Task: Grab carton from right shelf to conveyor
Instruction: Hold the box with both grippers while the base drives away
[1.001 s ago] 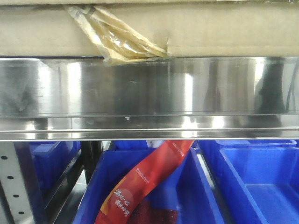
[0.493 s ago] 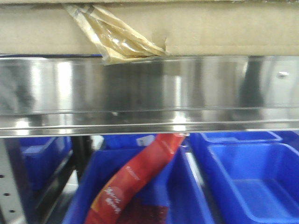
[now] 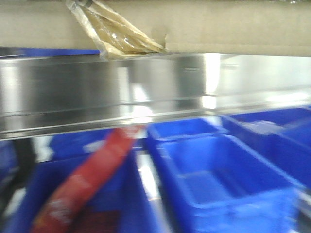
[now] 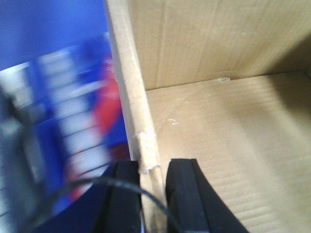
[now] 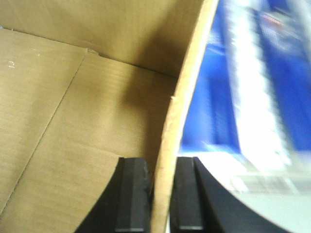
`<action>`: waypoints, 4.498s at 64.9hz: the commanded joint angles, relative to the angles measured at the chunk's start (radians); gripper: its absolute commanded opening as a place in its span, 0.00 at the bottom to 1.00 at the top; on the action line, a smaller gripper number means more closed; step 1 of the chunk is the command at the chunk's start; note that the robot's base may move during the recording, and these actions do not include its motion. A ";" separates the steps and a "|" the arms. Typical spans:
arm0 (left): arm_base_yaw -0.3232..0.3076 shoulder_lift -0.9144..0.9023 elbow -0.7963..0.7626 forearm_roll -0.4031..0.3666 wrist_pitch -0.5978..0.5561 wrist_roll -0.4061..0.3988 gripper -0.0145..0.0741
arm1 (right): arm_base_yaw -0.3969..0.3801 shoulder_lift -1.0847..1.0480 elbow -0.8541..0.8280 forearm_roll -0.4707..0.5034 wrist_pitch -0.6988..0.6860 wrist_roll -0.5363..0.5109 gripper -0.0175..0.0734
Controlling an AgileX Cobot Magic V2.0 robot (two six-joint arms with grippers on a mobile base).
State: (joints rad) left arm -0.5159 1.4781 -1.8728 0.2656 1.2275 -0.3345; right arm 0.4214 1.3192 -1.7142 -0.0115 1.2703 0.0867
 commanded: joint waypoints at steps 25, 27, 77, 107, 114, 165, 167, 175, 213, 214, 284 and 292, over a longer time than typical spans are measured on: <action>-0.014 -0.009 -0.001 -0.043 -0.080 0.010 0.14 | 0.011 -0.015 -0.007 0.069 -0.049 -0.024 0.12; -0.014 -0.009 -0.001 -0.043 -0.080 0.010 0.14 | 0.011 -0.015 -0.007 0.069 -0.049 -0.024 0.12; -0.014 -0.009 -0.001 -0.034 -0.103 0.010 0.14 | 0.011 -0.015 -0.007 0.069 -0.049 -0.024 0.12; -0.014 -0.009 -0.001 -0.034 -0.103 0.010 0.14 | 0.011 -0.015 -0.007 0.069 -0.049 -0.024 0.12; -0.014 -0.009 -0.001 -0.034 -0.103 0.010 0.14 | 0.011 -0.015 -0.007 0.069 -0.049 -0.024 0.12; -0.014 -0.009 -0.001 -0.034 -0.103 0.010 0.14 | 0.011 -0.015 -0.007 0.069 -0.049 -0.024 0.12; -0.014 -0.009 -0.001 -0.034 -0.103 0.010 0.14 | 0.011 -0.015 -0.007 0.069 -0.049 -0.024 0.12; -0.014 -0.009 -0.001 -0.034 -0.103 0.010 0.14 | 0.011 -0.015 -0.007 0.069 -0.049 -0.024 0.12; -0.014 -0.009 -0.001 -0.034 -0.103 0.010 0.14 | 0.011 -0.015 -0.007 0.069 -0.049 -0.024 0.12; -0.014 -0.009 -0.001 -0.034 -0.103 0.010 0.14 | 0.011 -0.015 -0.007 0.069 -0.049 -0.024 0.12; -0.014 -0.006 -0.001 -0.020 -0.103 0.010 0.14 | 0.011 -0.015 -0.007 0.069 -0.185 -0.024 0.12; -0.014 -0.006 -0.001 -0.020 -0.103 0.010 0.14 | 0.011 -0.015 -0.007 0.069 -0.238 -0.024 0.12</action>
State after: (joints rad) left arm -0.5159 1.4781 -1.8689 0.3020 1.1936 -0.3345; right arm 0.4214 1.3176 -1.7142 -0.0152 1.1525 0.0867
